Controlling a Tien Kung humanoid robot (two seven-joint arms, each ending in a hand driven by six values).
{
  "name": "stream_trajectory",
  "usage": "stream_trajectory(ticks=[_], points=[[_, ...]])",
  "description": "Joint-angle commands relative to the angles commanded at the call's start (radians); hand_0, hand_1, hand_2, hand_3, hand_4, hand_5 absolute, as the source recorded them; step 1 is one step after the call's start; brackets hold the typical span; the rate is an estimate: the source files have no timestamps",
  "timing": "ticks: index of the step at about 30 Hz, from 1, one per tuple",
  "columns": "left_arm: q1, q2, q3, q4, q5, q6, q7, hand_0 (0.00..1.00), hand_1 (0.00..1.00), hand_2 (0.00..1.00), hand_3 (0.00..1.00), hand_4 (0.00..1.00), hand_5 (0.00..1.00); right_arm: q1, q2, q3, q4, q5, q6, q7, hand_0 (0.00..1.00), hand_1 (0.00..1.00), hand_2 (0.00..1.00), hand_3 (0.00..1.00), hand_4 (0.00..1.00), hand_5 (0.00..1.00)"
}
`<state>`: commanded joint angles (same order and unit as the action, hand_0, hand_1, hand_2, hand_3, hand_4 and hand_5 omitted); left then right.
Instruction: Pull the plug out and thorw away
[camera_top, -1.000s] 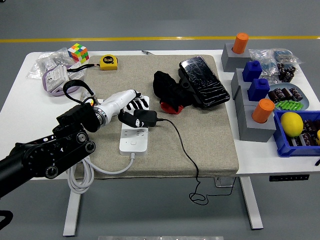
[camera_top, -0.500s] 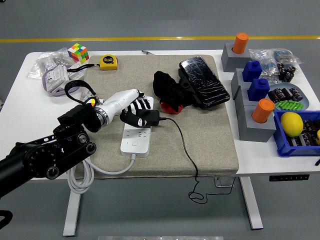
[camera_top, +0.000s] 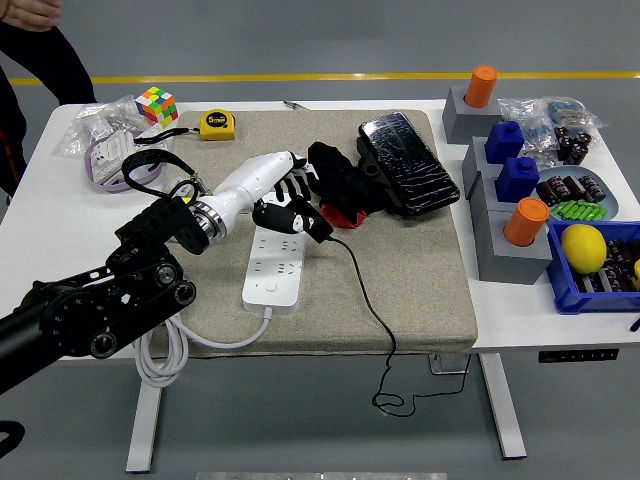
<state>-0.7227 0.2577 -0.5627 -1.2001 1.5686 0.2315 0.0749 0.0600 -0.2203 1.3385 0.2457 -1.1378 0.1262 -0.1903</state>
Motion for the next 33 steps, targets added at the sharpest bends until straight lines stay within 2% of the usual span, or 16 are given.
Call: stream_trajectory(ticks=[4,8,14,18,21,22,27,28,33], points=[[-0.001,-0.021,0.045,-0.012,-0.036,0.032,-0.018,0.325,0.412,0.436,0.512,0.732,0.002,0.001,0.0,-0.007,0.003,0.005,-0.001,0.001,0.678,0.718,0.737,0.711,0.998,0.498],[-0.005,-0.05,0.107,0.002,-0.064,0.056,-0.034,0.325,0.412,0.436,0.512,0.732,0.002,0.003,0.0,-0.012,0.003,0.009,-0.002,0.002,0.678,0.718,0.737,0.711,0.998,0.498],[-0.029,-0.097,0.183,0.048,-0.094,0.087,-0.044,0.335,0.417,0.44,0.521,0.739,0.002,0.004,-0.001,-0.015,0.001,0.009,0.0,0.001,0.678,0.718,0.736,0.709,0.998,0.498],[-0.043,-0.12,0.2,0.085,-0.115,0.097,-0.051,0.355,0.435,0.458,0.54,0.717,0.002,0.004,-0.002,-0.018,0.0,0.01,0.0,0.001,0.678,0.718,0.736,0.708,0.998,0.497],[-0.052,-0.129,0.212,0.108,-0.133,0.093,-0.053,0.355,0.435,0.458,0.54,0.717,0.002,0.004,-0.003,-0.02,-0.001,0.011,0.0,0.001,0.678,0.718,0.736,0.708,0.998,0.497],[-0.055,-0.13,0.217,0.116,-0.138,0.092,-0.053,0.467,0.504,0.506,0.559,0.741,0.002,0.004,-0.003,-0.02,-0.001,0.011,0.0,0.001,0.678,0.718,0.737,0.707,0.998,0.497],[-0.06,-0.133,0.236,0.144,-0.165,0.078,-0.049,0.467,0.504,0.506,0.559,0.741,0.002,0.003,-0.003,-0.025,-0.001,0.014,-0.001,0.002,0.678,0.718,0.737,0.707,0.998,0.497],[-0.06,-0.133,0.238,0.147,-0.169,0.073,-0.047,0.609,0.604,0.548,0.571,0.801,0.002,0.003,-0.003,-0.026,-0.001,0.015,-0.001,0.002,0.677,0.718,0.736,0.705,0.998,0.498],[-0.063,-0.129,0.233,0.151,-0.166,0.06,-0.035,0.609,0.604,0.548,0.571,0.801,0.002,0.004,-0.003,-0.027,-0.001,0.015,-0.002,0.002,0.677,0.718,0.736,0.705,0.998,0.498]])
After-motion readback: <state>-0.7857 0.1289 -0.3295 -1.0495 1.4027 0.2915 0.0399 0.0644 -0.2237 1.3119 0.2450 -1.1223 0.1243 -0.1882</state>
